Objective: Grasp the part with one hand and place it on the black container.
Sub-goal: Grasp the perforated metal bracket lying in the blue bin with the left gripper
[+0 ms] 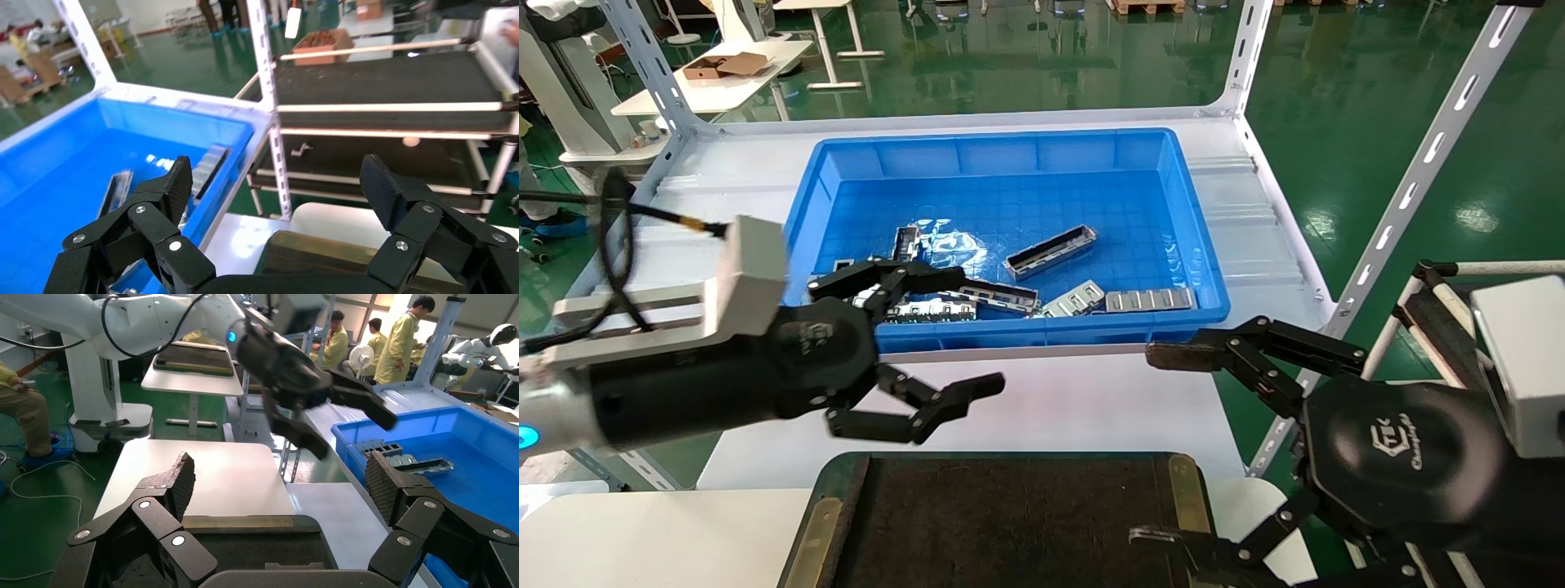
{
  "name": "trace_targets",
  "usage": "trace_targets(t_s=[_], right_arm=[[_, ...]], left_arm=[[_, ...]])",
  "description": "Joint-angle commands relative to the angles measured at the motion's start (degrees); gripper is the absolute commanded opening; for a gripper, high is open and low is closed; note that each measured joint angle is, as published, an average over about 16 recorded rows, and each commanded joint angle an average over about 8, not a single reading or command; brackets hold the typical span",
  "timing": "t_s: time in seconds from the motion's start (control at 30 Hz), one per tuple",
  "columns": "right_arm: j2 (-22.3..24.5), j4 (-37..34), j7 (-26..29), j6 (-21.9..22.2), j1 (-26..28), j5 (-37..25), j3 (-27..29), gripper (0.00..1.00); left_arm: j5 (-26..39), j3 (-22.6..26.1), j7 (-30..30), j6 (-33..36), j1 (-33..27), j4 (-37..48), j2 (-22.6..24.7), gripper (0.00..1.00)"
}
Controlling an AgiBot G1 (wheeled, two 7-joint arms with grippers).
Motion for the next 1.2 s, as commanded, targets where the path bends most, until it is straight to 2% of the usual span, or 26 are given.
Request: trace_targets(t_s=[0.03,0.37,0.7,0.93,1.13,1.17,1.2], right_arm=[[0.00,0.00,0.00,0.00,0.00,0.00,0.00,1.00],[0.01,0.00,-0.01,0.01,0.01,0.02,-0.03,1.00],[0.02,0.00,-0.02,0.02,0.01,0.03,-0.05,1.00],[0.02,0.00,-0.03,0.03,0.01,0.04,-0.06,1.00],[0.03,0.00,-0.04,0.03,0.02,0.05,-0.07,1.00],[0.03,0.00,-0.04,0.03,0.02,0.05,-0.08,0.99],[0.03,0.00,-0.04,0.03,0.02,0.05,-0.08,0.87]], left_arm=[[1.95,0.99,-0.63,-1.39,-1.08,0.51,1.25,1.00],[10.70,5.34,0.90,-8.61,-8.07,12.40,11.42,1.00],[17.96,8.88,5.08,-16.39,-16.64,30.70,23.05,1.00],[20.26,9.85,9.98,-21.61,-21.79,44.36,30.18,1.00],[19.55,10.65,12.60,-24.55,-23.95,51.03,33.00,1.00],[19.26,10.94,12.69,-24.84,-24.03,51.43,33.15,0.99],[18.95,11.30,12.66,-25.15,-24.06,51.70,33.27,0.91]])
